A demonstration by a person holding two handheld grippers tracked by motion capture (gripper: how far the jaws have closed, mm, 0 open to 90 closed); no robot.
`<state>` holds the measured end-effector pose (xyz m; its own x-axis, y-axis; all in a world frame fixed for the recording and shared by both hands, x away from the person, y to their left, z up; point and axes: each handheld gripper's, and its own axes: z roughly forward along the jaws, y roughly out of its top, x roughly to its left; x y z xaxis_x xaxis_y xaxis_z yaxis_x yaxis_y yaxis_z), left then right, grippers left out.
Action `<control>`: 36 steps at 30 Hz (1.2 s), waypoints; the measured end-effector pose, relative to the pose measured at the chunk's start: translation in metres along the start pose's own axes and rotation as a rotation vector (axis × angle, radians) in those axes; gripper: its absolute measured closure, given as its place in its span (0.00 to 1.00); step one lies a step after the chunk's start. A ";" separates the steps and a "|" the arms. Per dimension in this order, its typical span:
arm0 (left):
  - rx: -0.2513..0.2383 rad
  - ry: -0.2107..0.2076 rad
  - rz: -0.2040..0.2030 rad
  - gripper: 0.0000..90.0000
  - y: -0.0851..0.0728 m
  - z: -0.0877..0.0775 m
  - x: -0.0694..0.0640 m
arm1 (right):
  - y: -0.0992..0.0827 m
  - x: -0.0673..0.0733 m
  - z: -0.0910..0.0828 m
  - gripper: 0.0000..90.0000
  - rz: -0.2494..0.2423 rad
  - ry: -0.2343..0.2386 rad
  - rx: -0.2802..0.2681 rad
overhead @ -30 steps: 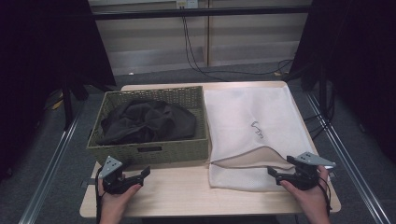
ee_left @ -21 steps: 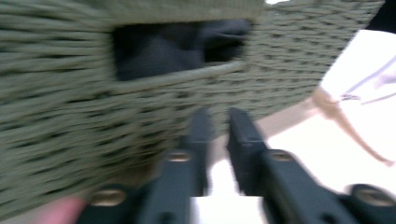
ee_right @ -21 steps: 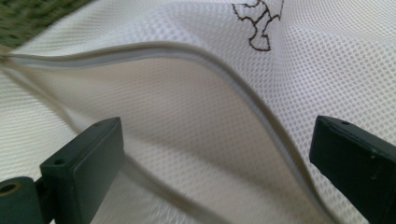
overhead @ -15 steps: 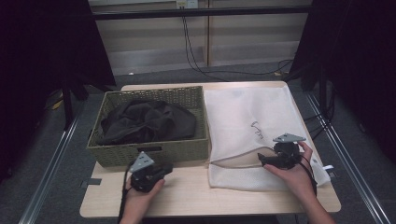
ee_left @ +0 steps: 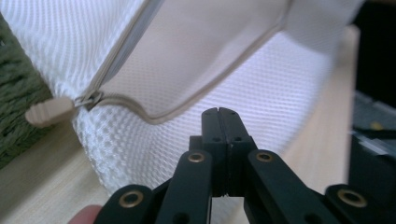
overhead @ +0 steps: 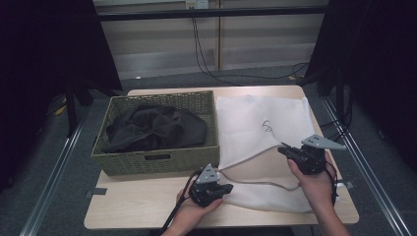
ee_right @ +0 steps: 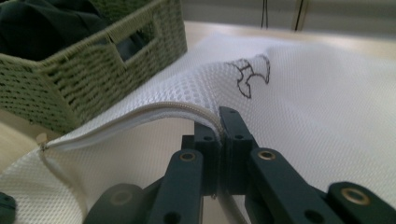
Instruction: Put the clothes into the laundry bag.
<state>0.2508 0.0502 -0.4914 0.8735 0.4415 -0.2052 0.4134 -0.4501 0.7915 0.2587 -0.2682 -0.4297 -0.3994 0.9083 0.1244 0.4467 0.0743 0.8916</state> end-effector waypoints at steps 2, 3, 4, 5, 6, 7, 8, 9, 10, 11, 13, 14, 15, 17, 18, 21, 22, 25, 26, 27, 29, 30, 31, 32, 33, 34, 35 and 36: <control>0.047 0.026 -0.002 1.00 -0.003 0.005 0.003 | 0.001 0.005 -0.003 0.94 -0.034 -0.028 -0.028; 0.073 0.040 -0.002 1.00 -0.004 0.006 0.005 | -0.002 0.005 -0.003 0.92 -0.036 -0.041 -0.024; 0.094 0.058 -0.001 1.00 -0.007 0.008 0.006 | -0.004 0.004 -0.001 0.89 -0.036 -0.040 -0.013; 0.084 0.049 -0.015 1.00 -0.009 0.008 0.008 | -0.007 0.001 0.001 0.84 -0.045 -0.047 0.002; 0.084 0.049 -0.015 1.00 -0.009 0.008 0.008 | -0.007 0.001 0.001 0.84 -0.045 -0.047 0.002; 0.087 0.055 -0.030 1.00 -0.008 0.008 0.010 | -0.015 -0.001 0.004 0.69 -0.037 -0.063 0.025; 0.081 0.059 -0.034 1.00 -0.008 0.008 0.010 | -0.018 -0.001 0.005 0.61 -0.036 -0.066 0.037; 0.081 0.062 -0.034 1.00 -0.009 0.008 0.010 | -0.021 -0.001 0.008 0.50 -0.037 -0.072 0.060; 0.079 0.061 -0.037 1.00 -0.009 0.008 0.010 | -0.024 0.001 0.012 0.43 -0.052 -0.104 0.093; 0.077 0.059 -0.040 1.00 -0.009 0.008 0.010 | -0.027 0.002 0.017 0.38 -0.064 -0.113 0.129; 0.080 0.057 -0.036 1.00 -0.009 0.008 0.011 | -0.033 0.006 0.026 0.29 -0.094 -0.145 0.178; 0.075 0.061 -0.037 1.00 -0.009 0.008 0.010 | -0.034 0.008 0.031 0.28 -0.125 -0.165 0.211; 0.075 0.061 -0.037 1.00 -0.009 0.008 0.010 | -0.036 0.009 0.036 0.30 -0.148 -0.188 0.250; 0.080 0.060 -0.037 1.00 -0.009 0.008 0.011 | -0.041 0.005 0.047 0.37 -0.162 -0.255 0.323; 0.078 0.064 -0.045 1.00 -0.009 0.008 0.011 | -0.043 0.003 0.050 0.48 -0.140 -0.276 0.333; 0.082 0.072 -0.044 1.00 -0.010 0.006 0.013 | -0.038 -0.007 0.042 0.86 -0.066 -0.206 0.246; 0.073 0.073 -0.058 1.00 -0.010 0.006 0.013 | -0.034 -0.009 0.036 0.93 -0.050 -0.171 0.198; 0.074 0.086 -0.050 1.00 -0.010 0.003 0.013 | -0.026 -0.008 0.026 0.99 -0.039 -0.132 0.148; 0.063 0.098 -0.042 1.00 -0.009 -0.001 0.013 | -0.024 -0.006 0.024 0.99 -0.050 -0.110 0.143; 0.021 0.118 -0.030 0.97 -0.006 -0.010 0.013 | -0.026 -0.003 0.026 0.99 -0.056 -0.082 0.159; -0.053 0.122 -0.023 0.85 -0.001 -0.026 0.014 | -0.031 -0.001 0.029 0.99 -0.061 -0.070 0.168; -0.086 0.132 -0.024 0.79 0.000 -0.036 0.016 | -0.033 -0.002 0.030 0.99 -0.056 -0.064 0.171; -0.125 0.142 -0.025 0.75 0.002 -0.046 0.018 | -0.034 -0.003 0.030 0.99 -0.046 -0.058 0.171; -0.180 0.157 -0.020 0.66 0.002 -0.055 0.021 | -0.035 -0.004 0.030 0.99 -0.039 -0.054 0.167; -0.213 0.179 -0.015 0.56 0.002 -0.064 0.024 | -0.036 -0.005 0.030 0.99 -0.028 -0.055 0.162; -0.213 0.179 -0.015 0.51 0.002 -0.064 0.024 | -0.036 -0.005 0.029 0.99 -0.025 -0.052 0.158; -0.235 0.198 -0.027 0.51 0.002 -0.075 0.029 | -0.036 -0.005 0.029 0.99 -0.025 -0.052 0.158; -0.262 0.209 -0.043 0.45 0.002 -0.088 0.037 | -0.038 -0.005 0.029 0.99 -0.026 -0.046 0.161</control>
<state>0.2614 0.1341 -0.4467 0.7740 0.6174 -0.1402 0.3444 -0.2249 0.9115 0.2669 -0.2637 -0.4763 -0.3769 0.9229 0.0790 0.5608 0.1595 0.8124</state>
